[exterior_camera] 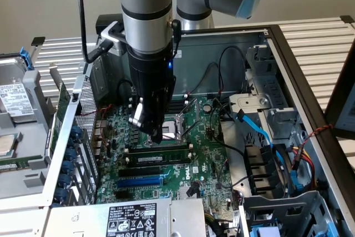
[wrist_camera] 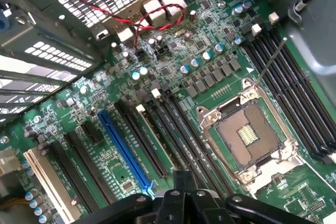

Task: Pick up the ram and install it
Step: 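Press down the ram until it locks into place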

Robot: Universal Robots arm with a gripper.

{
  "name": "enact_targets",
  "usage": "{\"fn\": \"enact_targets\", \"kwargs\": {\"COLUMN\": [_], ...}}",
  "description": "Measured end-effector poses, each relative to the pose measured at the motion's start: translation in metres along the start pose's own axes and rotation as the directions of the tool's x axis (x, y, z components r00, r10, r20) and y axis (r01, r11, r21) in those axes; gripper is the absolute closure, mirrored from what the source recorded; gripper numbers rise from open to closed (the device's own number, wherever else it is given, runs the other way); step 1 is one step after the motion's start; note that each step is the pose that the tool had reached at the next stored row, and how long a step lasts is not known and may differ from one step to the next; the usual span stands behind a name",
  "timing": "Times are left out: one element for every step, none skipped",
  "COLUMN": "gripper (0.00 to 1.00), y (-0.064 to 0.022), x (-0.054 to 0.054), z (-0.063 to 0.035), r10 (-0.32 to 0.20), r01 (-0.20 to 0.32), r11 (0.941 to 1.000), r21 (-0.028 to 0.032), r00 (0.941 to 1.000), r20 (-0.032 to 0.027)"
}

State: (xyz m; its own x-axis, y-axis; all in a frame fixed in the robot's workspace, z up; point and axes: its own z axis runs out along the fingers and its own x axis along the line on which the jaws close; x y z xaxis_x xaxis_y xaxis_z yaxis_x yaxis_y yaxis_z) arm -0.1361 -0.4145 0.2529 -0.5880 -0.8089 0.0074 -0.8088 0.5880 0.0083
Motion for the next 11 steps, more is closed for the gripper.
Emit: {"fn": "enact_targets", "kwargs": {"gripper": [0.90, 0.90, 0.90, 0.90, 0.90, 0.90, 0.90, 0.90, 0.90, 0.90, 0.90], "y": [0.0000, 0.0000, 0.0000, 0.0000, 0.0000, 0.0000, 0.0000, 0.0000, 0.0000, 0.0000, 0.0000], "x": [0.0000, 0.0000, 0.0000, 0.0000, 0.0000, 0.0000, 0.0000, -0.0001, 0.0000, 0.0000, 0.0000], "z": [0.0001, 0.0001, 0.0001, 0.0002, 0.0002, 0.0002, 0.0002, 0.0003, 0.0002, 0.0002, 0.0003], "r10": [0.017, 0.034, 0.050, 0.066, 0.082, 0.098, 0.113, 0.127, 0.141, 0.155, 0.170], "r01": [-0.017, -0.034, -0.050, -0.066, -0.082, -0.098, -0.113, -0.127, -0.141, -0.155, -0.170], "r11": [0.9999, 0.9994, 0.9988, 0.9978, 0.9966, 0.9952, 0.9936, 0.9919, 0.9900, 0.9879, 0.9855], "r21": [-0.0001, -0.0003, -0.0004, -0.0005, -0.0007, -0.0008, -0.0009, -0.0010, -0.0011, -0.0013, -0.0014], "r00": [0.9999, 0.9994, 0.9988, 0.9978, 0.9966, 0.9952, 0.9936, 0.9919, 0.9900, 0.9879, 0.9855], "r20": [0.0001, 0.0002, 0.0003, 0.0006, 0.0007, 0.0009, 0.0010, 0.0011, 0.0011, 0.0012, 0.0014]}}
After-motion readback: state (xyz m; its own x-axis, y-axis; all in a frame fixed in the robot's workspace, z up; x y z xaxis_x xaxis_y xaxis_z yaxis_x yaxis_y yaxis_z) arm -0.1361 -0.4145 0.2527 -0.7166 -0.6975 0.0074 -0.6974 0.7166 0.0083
